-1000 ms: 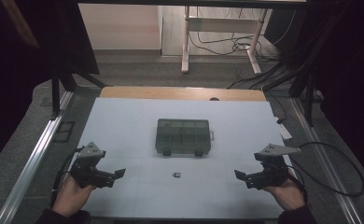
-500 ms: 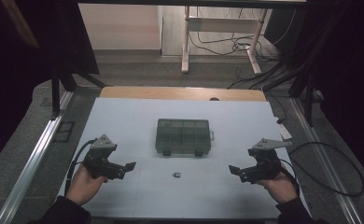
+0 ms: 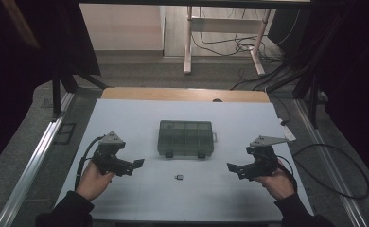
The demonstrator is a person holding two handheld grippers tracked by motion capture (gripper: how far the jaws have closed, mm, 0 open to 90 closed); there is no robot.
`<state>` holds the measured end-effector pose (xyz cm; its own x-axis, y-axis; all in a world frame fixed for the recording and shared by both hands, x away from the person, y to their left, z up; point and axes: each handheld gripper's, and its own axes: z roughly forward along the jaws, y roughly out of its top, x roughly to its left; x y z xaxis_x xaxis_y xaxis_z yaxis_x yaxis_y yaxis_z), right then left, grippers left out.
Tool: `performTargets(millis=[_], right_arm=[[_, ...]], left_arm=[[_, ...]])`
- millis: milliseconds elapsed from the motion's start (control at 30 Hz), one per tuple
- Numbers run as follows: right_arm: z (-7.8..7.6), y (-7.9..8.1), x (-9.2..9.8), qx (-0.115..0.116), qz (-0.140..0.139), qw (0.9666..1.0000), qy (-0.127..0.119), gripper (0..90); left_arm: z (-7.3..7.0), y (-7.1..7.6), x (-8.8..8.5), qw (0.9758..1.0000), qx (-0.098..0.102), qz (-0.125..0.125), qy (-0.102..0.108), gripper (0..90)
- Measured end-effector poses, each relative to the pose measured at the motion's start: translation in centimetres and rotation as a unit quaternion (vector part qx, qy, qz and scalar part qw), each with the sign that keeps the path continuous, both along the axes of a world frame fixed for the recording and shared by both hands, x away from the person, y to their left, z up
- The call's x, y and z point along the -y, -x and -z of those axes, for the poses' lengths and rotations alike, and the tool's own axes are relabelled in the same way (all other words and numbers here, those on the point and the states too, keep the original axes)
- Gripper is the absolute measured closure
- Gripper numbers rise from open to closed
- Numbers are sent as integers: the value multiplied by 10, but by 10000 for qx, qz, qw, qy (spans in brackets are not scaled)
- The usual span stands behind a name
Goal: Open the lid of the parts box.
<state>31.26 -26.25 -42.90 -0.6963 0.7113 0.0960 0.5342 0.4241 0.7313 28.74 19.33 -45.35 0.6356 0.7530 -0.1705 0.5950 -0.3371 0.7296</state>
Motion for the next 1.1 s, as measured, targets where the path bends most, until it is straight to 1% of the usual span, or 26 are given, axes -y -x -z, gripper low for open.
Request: performTargets(millis=[200, 367, 567, 800, 933, 1100], right_arm=[[1, -8, -7, -35, -49, 10000, 66, 0], [2, -16, -12, -55, -93, 9999, 73, 0], [3, -25, -16, -96, -106, 9999, 62, 0], [5, -33, -21, -95, -121, 9998, 121, 0], [9, -40, -24, -134, -154, 9997, 160, 0], [12, -46, -26, -134, -146, 9997, 134, 0]], left_arm=[[0, -7, 5, 9999, 5, 103, 0, 0], [-1, -11, 8, 10000, 24, 91, 1, 0], [-1, -18, 10, 9999, -73, 112, 43, 0], [-1, -26, 13, 9999, -45, 16, 101, 0], [-1, -31, 15, 10000, -30, -20, 88, 0], [0, -36, 17, 10000, -20, -7, 41, 0]])
